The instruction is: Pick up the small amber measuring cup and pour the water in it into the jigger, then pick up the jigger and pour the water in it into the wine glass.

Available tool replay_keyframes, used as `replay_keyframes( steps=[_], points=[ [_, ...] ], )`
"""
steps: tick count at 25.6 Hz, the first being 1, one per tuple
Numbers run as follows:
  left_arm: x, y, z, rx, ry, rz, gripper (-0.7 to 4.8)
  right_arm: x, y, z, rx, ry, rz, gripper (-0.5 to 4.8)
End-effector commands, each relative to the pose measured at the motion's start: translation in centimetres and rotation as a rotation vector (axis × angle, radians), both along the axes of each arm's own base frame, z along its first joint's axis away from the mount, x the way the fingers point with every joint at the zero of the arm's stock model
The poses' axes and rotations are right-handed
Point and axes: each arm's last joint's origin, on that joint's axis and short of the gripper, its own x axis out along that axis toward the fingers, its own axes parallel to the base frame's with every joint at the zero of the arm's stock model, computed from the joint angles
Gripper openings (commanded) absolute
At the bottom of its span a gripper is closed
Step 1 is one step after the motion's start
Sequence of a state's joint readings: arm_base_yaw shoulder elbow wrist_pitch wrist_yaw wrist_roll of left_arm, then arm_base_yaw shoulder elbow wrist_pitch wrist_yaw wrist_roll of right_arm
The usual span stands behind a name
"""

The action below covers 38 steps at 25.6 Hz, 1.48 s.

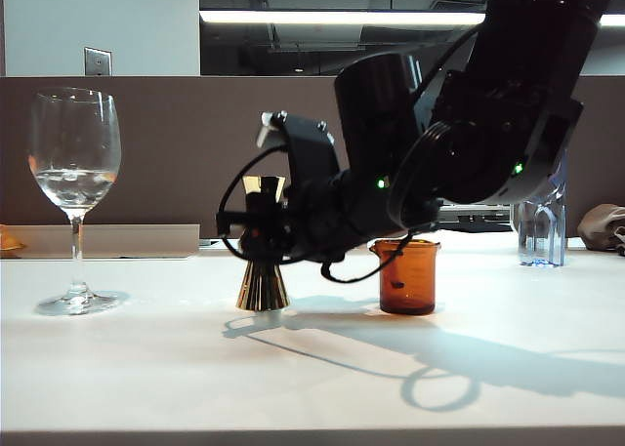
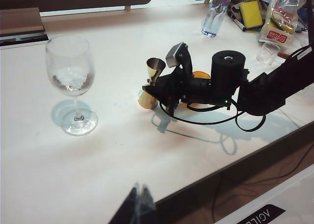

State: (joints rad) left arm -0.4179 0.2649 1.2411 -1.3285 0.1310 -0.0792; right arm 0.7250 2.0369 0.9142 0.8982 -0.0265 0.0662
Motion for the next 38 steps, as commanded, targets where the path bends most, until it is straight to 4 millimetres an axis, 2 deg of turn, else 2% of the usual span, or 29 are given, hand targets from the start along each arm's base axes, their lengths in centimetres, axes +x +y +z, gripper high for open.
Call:
replay_keyframes(
  steps=[1, 5, 7, 10, 21, 31, 34, 38],
  points=[
    [0.0, 0.0, 0.1, -0.004, -0.006, -0.003, -0.02, -0.3, 0.4, 0.3, 0.012, -0.011, 0.013, 2.23],
    [0.0, 0.0, 0.1, -0.004, -0.006, -0.003, -0.02, -0.5, 0.6, 0.5, 0.013, -0.017, 0.010, 3.67],
    [0.0, 0.0, 0.1, -0.004, -0.006, -0.003, -0.02, -0.5, 0.5, 0.7, 0.007, -0.020, -0.023, 3.94],
    [0.0, 0.0, 0.1, -0.004, -0.006, -0.003, -0.02, -0.5, 0.2, 1.1, -0.016, -0.019, -0.095, 4.79],
    [0.0, 0.0, 0.1, -0.005, -0.006, -0.003, -0.02, -1.6, 0.3, 3.7, -0.028, -0.015, -0.097, 4.79],
    [0.0, 0.0, 0.1, -0.004, -0.006, -0.003, -0.02, -3.2, 0.0, 4.5, -0.166, 0.077, -0.173, 4.79],
    [0.0, 0.0, 0.1, -0.005, -0.006, -0.003, -0.02, -4.8, -1.2, 5.4, -0.166, 0.058, -0.218, 4.79],
    [0.0, 0.0, 0.1, -0.004, -0.006, -0.003, -0.02, -7.4, -4.0, 6.6, -0.123, 0.054, -0.232, 4.79]
  ],
)
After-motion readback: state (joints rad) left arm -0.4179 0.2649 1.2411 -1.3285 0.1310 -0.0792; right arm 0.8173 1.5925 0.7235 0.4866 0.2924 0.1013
